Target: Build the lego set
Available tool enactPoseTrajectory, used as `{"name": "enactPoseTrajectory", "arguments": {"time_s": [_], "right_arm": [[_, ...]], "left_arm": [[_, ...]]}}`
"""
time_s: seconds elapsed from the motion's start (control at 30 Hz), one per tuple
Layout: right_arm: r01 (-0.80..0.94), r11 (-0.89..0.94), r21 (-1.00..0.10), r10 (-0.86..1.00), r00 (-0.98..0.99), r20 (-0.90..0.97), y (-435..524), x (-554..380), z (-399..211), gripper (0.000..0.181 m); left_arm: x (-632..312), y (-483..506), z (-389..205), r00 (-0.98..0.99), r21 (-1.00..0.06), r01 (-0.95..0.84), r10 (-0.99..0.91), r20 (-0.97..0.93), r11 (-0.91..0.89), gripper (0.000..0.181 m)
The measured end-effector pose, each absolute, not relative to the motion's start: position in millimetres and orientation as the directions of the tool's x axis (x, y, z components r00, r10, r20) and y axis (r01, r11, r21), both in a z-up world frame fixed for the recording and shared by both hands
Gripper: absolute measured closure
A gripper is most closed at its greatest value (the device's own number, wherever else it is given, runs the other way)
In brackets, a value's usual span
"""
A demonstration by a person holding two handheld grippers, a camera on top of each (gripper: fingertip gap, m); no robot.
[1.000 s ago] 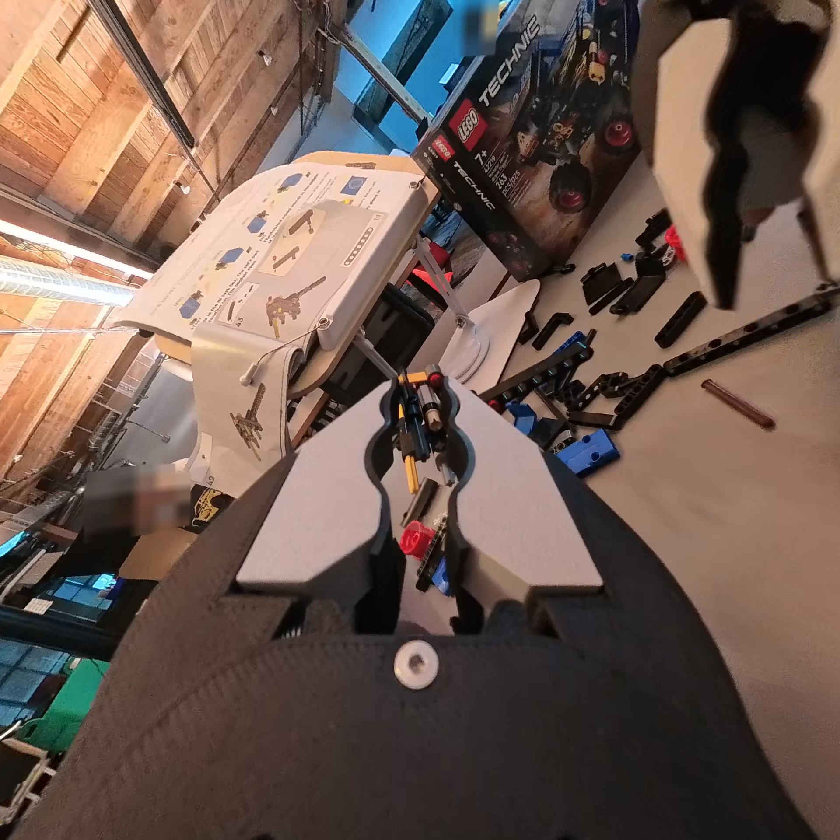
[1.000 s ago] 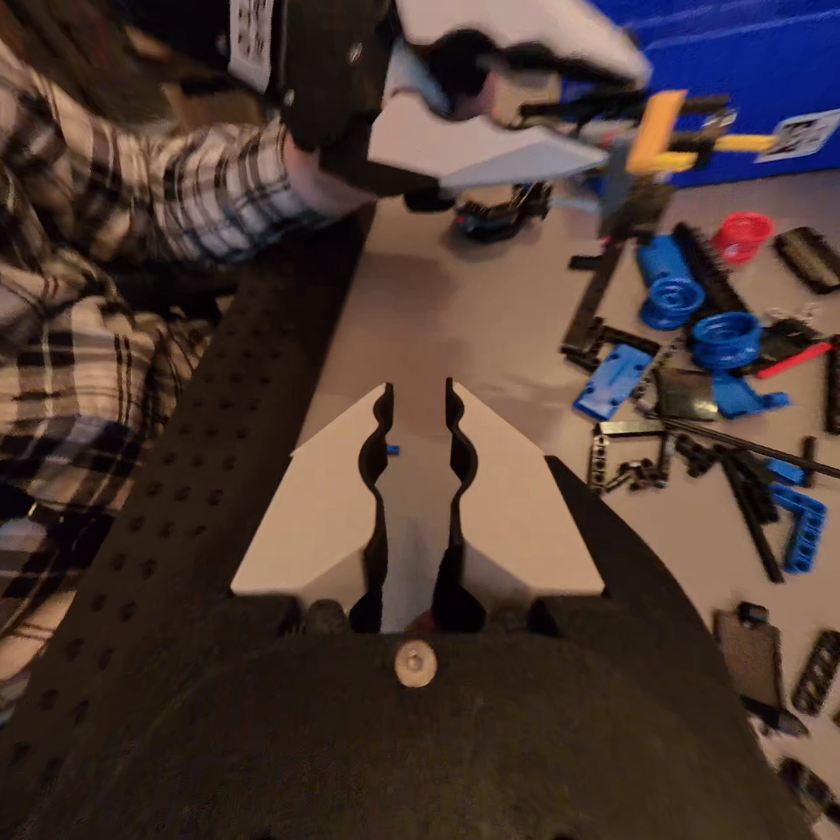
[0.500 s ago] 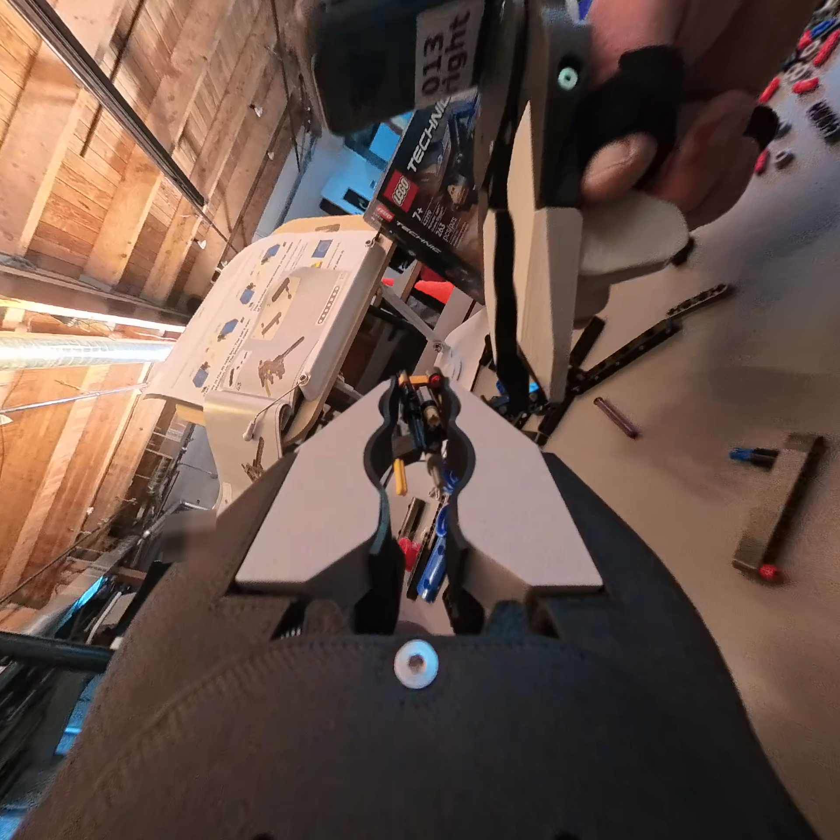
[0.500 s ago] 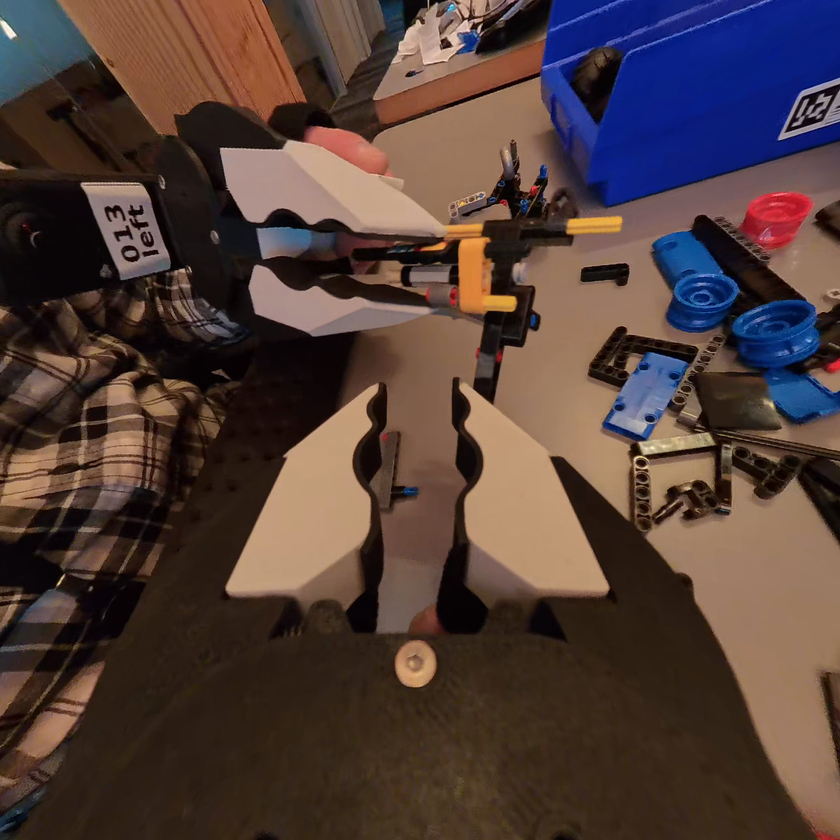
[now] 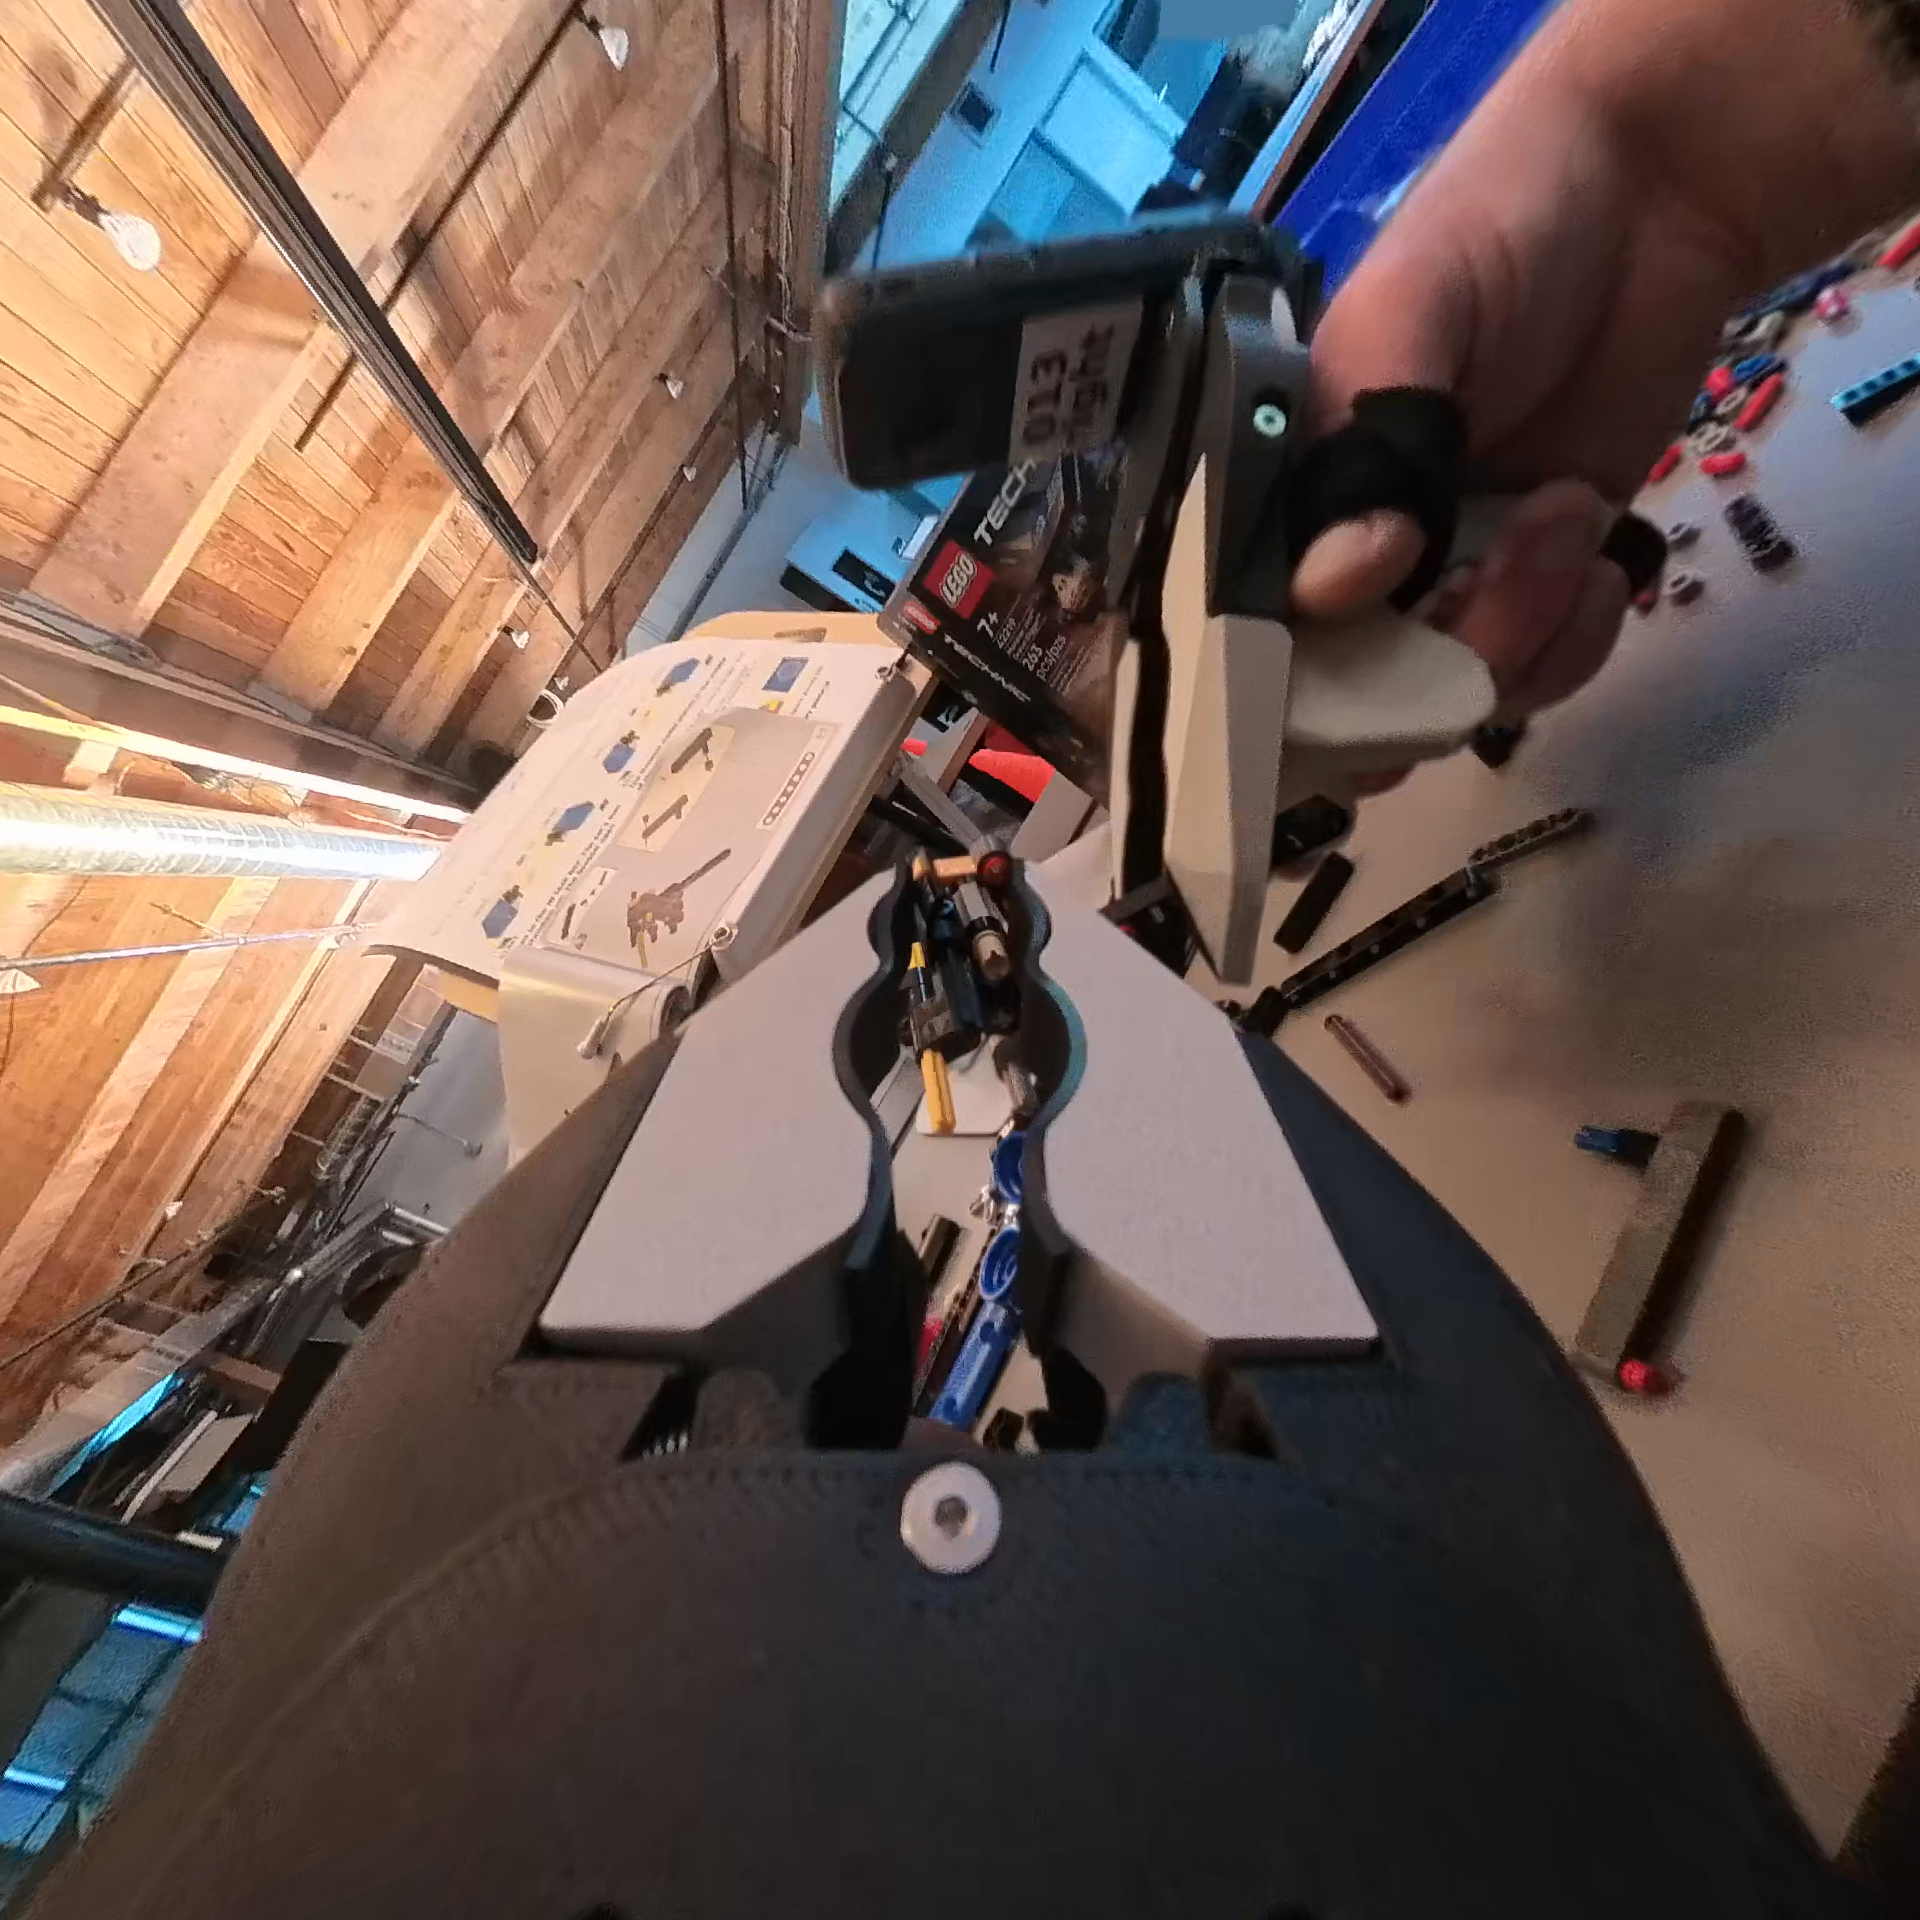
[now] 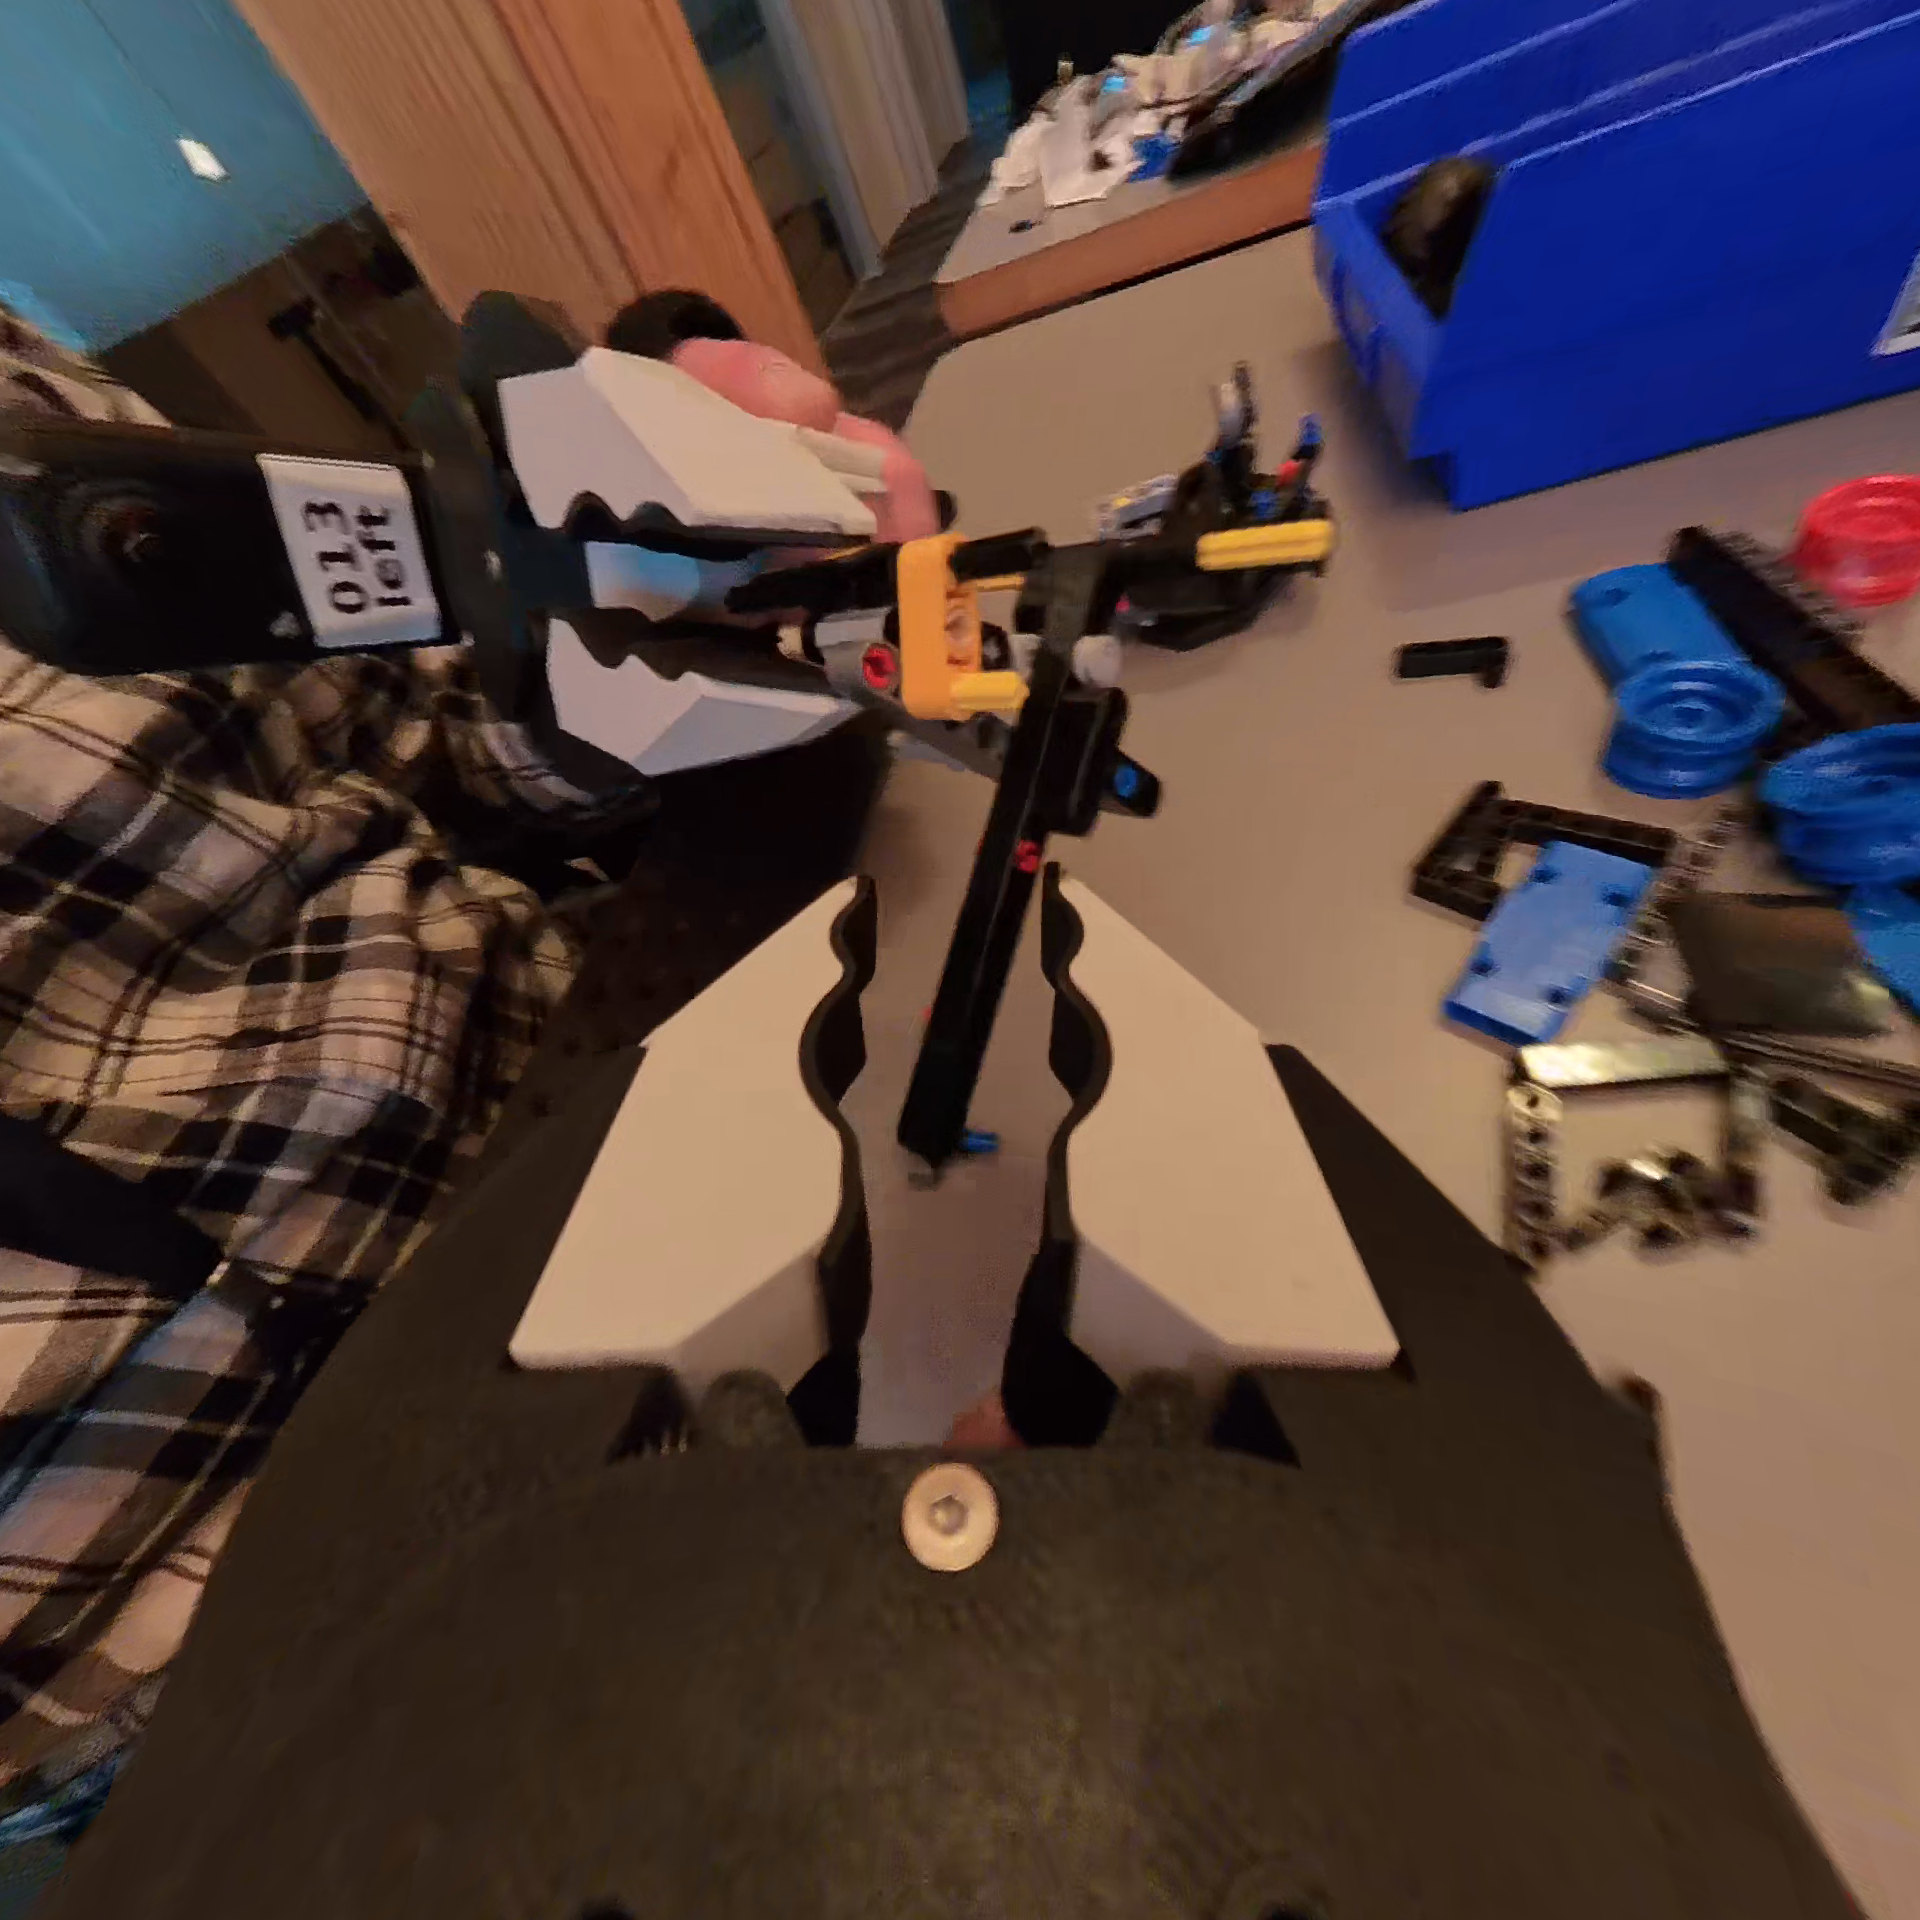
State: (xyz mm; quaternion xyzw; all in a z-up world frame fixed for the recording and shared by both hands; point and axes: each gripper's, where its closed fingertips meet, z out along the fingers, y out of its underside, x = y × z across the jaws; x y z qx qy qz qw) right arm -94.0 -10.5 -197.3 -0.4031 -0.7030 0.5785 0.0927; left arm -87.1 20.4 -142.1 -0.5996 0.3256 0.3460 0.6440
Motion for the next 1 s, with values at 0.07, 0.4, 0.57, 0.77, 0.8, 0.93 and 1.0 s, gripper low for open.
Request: {"name": "enactPoseTrajectory", "arguments": {"time_s": [0.07,0.4,0.57,0.77,0.8,0.93,1.0], "right_arm": [[0.457,-0.021,-0.889,0.665,-0.657,-0.354,-15.4,-98.5,-197.0,0.162],[0.32,-0.136,-0.937,0.752,-0.583,-0.308,16.5,-112.8,-165.9,0.175],[0.215,-0.166,-0.962,0.83,-0.496,-0.254,40.1,-120.9,-151.9,0.178],[0.076,-0.166,-0.983,0.916,-0.358,-0.182,77.9,-120.4,-131.6,0.178],[0.062,-0.164,-0.985,0.925,-0.338,-0.175,82.9,-119.8,-129.5,0.178],[0.04,-0.045,-0.998,0.976,-0.21,-0.052,102.7,-120.8,-131.4,0.178],[0.032,0.019,-0.999,0.987,-0.163,0.014,106.4,-122.0,-132.1,0.178]], "left_arm": [[-83.1,19.0,-138.1,0.559,-0.555,-0.829,0.057,-0.827,0.073,0.167],[-94.6,22.5,-127.1,0.652,-0.647,-0.757,0.064,-0.755,0.092,0.171],[-112.1,34.4,-128.4,0.708,-0.708,-0.706,0.009,-0.706,0.018,0.153],[-123.9,56.5,-125.2,0.84,-0.849,-0.526,-0.194,-0.507,-0.059,0.128],[-123.3,59.6,-123.2,0.855,-0.874,-0.482,-0.254,-0.452,-0.067,0.124],[-124.5,72.7,-109.8,0.878,-0.945,-0.314,-0.407,-0.252,-0.092,0.11],[-123.3,80.7,-108.9,0.878,-0.963,-0.255,-0.438,-0.192,-0.09,0.113]]}}
